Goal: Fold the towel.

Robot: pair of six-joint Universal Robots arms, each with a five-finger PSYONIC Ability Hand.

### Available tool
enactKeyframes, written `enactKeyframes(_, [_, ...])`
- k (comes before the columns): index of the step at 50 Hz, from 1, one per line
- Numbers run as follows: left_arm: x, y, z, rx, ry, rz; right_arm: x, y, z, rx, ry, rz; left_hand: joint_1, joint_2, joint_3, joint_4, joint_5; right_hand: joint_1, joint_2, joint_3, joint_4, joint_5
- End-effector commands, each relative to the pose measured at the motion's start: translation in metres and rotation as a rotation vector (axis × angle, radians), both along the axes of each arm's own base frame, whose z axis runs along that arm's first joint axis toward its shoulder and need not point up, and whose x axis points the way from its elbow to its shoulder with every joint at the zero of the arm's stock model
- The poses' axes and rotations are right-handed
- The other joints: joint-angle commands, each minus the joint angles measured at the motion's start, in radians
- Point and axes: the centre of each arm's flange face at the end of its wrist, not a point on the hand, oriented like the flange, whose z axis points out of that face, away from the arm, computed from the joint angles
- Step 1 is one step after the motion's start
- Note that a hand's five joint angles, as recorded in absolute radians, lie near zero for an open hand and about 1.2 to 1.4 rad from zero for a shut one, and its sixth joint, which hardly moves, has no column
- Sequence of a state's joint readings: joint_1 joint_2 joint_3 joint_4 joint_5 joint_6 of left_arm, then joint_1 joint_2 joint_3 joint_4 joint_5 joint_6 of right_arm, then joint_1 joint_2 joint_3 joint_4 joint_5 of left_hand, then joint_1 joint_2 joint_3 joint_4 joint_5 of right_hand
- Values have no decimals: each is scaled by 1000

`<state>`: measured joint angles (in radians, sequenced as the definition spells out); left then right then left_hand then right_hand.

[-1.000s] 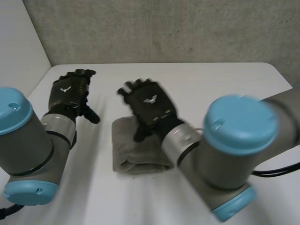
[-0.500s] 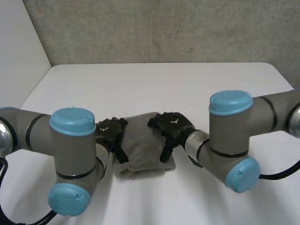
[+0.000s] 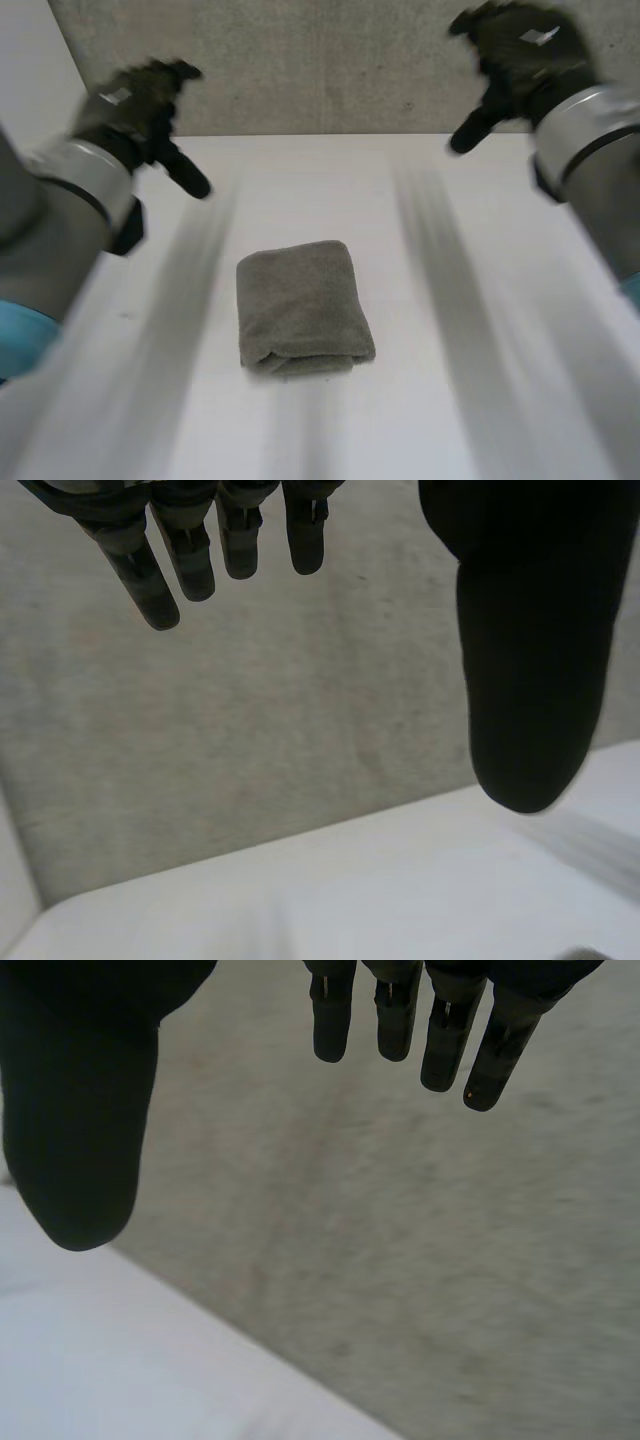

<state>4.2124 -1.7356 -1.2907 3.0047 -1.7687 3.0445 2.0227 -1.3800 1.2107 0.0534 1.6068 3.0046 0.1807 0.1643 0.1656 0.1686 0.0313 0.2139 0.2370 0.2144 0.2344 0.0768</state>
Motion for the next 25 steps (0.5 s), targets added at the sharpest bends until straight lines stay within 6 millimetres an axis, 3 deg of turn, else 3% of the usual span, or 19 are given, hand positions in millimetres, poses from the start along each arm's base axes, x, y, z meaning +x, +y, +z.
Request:
enactKeyframes(1, [34, 1, 32, 96, 28, 32, -29, 3, 14, 40, 22, -83, -5, 11, 10, 7, -31, -39, -62, -40, -60, -77])
enactKeyframes(8, [31, 10, 28, 141, 34, -62, -35, 5, 5, 121, 75, -92, -5, 11, 10, 7, -31, -39, -62, -40, -60, -77])
enactKeyframes(21, [29, 16, 29, 118, 32, -79, -28, 7, -4, 143, 125, -50, -5, 11, 10, 7, -31, -39, -62, -40, -60, -77])
enactKeyframes(25, [29, 14, 33, 98, 38, -77, -23, 7, -29, 205, 258, 2, -5, 11, 10, 7, -31, -35, -58, -35, -55, -72])
